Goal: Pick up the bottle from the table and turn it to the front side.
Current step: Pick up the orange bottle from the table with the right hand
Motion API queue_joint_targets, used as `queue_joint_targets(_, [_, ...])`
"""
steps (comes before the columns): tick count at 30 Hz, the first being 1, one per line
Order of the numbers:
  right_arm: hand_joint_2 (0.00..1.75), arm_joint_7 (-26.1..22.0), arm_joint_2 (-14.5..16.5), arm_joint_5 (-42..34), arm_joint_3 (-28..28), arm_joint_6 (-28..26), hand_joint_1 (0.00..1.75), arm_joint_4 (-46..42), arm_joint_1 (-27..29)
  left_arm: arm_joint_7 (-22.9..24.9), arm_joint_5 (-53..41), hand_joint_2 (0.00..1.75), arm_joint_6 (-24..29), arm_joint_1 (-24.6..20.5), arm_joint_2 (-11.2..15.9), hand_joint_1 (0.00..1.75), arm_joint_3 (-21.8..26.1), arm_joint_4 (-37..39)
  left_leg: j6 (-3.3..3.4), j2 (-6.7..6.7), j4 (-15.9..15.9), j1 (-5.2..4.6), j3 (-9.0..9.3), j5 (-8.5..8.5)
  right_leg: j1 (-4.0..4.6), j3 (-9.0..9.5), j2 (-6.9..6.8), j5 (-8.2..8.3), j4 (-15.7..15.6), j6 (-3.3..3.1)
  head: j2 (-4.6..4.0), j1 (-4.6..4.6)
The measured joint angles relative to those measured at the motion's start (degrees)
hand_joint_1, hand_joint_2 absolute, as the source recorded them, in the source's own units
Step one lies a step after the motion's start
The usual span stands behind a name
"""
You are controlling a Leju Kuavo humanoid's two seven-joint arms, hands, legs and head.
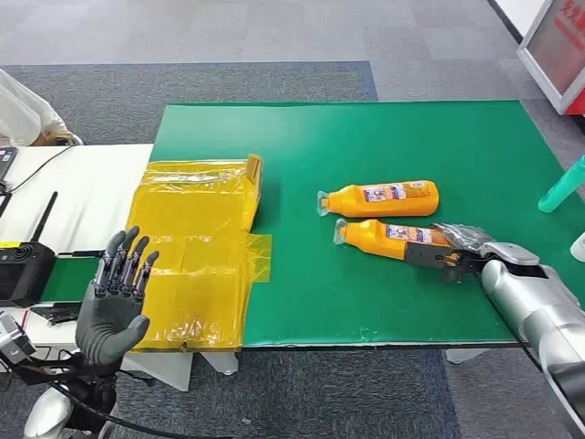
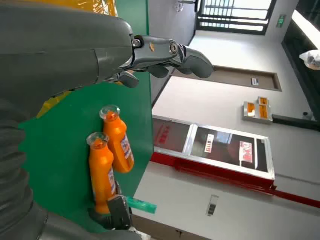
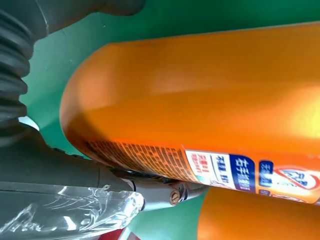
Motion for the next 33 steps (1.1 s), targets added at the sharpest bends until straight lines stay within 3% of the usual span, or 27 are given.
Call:
queue_joint_targets(2, [1.75,-0.01,0.04,-0.03,0.0,-0.04,0.0,0.06,0.0,-0.01,-0.01,1.75,0.05,0.02,0.0,0.0,-0.01,0.0,0.0,0.0,0.0,0.0,0.0,0.0,0.0,0.0,0.0,0.0,0.0,0.0,0.0,-0.01])
queue_joint_targets(3, [1.75,-0.03,0.08,-0.09,0.0,-0.11,0.24,0.11,0.01,-0.03,-0.02,1.75,0.12,0.05,0.0,0.0,-0.01,0.0,0.0,0.0,0.0,0.0,0.0,0.0,0.0,0.0,0.0,0.0,0.0,0.0,0.0,0.0])
queue_joint_targets(6, [1.75,-0.29,0.15,-0.51,-0.01,-0.38,1.47,0.28,0.01,-0.12,-0.04,1.75,0.37,0.18,0.01,0.0,-0.01,0.0,0.0,0.0,0.0,0.0,-0.01,0.0,0.0,0.0,0.0,0.0,0.0,0.0,0.0,-0.01])
queue_joint_targets(7, [1.75,-0.4,0.17,-0.68,-0.01,-0.46,1.68,0.33,0.01,-0.14,-0.04,1.75,0.42,0.21,0.01,0.0,-0.01,0.0,0.0,0.0,0.0,0.0,-0.01,0.0,0.0,0.0,0.0,0.0,0.0,0.0,0.0,-0.01])
queue_joint_targets(8, [1.75,-0.51,0.2,-0.84,-0.02,-0.54,1.73,0.38,0.02,-0.16,-0.04,1.75,0.48,0.24,0.02,0.0,-0.01,0.0,0.0,0.0,0.0,0.0,-0.01,0.0,0.0,0.0,0.0,0.0,0.0,0.0,0.0,-0.01])
queue_joint_targets(33, [1.75,-4.89,0.25,-5.68,-3.76,-2.35,1.75,-0.17,2.31,-0.14,-0.02,1.75,1.38,0.58,0.19,0.0,0.12,-0.02,0.0,0.0,0.0,0.0,0.0,0.0,0.0,-0.01,0.0,0.0,0.0,0.0,0.0,0.0])
